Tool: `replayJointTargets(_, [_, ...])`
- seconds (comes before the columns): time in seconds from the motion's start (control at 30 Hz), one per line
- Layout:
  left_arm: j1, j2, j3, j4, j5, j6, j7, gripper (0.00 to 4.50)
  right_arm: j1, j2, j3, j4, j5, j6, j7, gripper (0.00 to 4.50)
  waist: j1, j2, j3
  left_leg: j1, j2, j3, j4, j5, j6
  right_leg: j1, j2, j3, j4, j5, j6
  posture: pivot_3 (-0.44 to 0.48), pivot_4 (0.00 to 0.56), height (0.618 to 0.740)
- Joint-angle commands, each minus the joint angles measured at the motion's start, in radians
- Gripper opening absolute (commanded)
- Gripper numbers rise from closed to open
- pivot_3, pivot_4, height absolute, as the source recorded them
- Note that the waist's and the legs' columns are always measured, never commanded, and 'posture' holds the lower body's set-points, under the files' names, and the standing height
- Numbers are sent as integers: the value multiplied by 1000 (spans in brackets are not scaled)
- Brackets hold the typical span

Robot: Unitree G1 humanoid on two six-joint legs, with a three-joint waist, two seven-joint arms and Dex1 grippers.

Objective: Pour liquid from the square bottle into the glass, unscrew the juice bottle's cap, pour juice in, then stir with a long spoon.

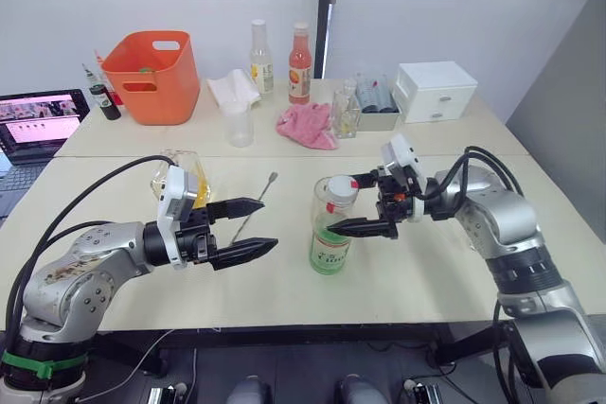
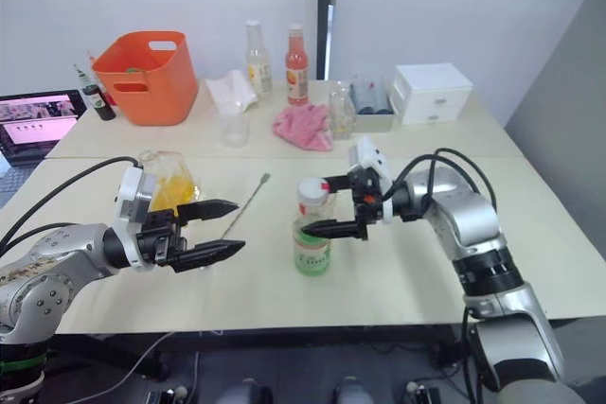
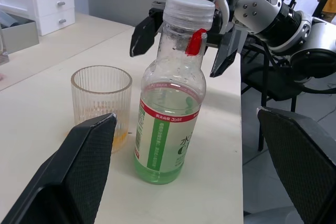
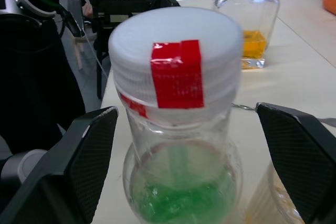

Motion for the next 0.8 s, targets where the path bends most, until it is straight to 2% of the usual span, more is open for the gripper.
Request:
replayJointTargets(0.03, [3,19,34,-41,-20,8,7,4500,-25,2,-34,-5,10,-8,21,2901,4,0,0,0,0,0,0,0,0,0,0,0,0,0,0,0,150,715])
replayJointTargets(0.17, [11,26,34,-51,-23,10,7,4500,-12,-5,-54,-45,40,31,23,1606,6,0,0,1,0,0,0,0,0,0,0,0,1,0,0,0,150,715])
replayJointTargets(0.2, [11,26,34,-51,-23,10,7,4500,-9,-5,-56,-52,42,36,22,1493,6,0,0,1,0,0,0,0,0,0,0,0,1,0,0,0,150,715])
replayJointTargets(0.37, [3,20,32,-47,-18,5,8,4500,23,-4,-67,-112,44,51,-9,1482,6,0,0,0,0,0,0,0,0,-1,0,0,2,0,0,0,150,715])
replayJointTargets(0.5, [0,10,25,-47,-11,-3,9,4500,63,-21,-119,-278,65,129,-129,1482,7,0,0,0,0,0,0,0,0,-1,0,0,2,0,0,0,150,715])
replayJointTargets(0.67, [3,3,27,-47,-7,-10,7,4500,152,-24,-159,-534,84,291,-364,1482,8,0,0,0,0,-2,0,0,0,-1,0,0,3,0,0,0,150,715])
replayJointTargets(0.8, [-7,1,20,-41,-4,-12,2,4500,197,70,-215,-716,119,529,-686,1482,5,0,0,1,0,-1,1,0,-1,-1,0,0,4,0,0,0,150,715])
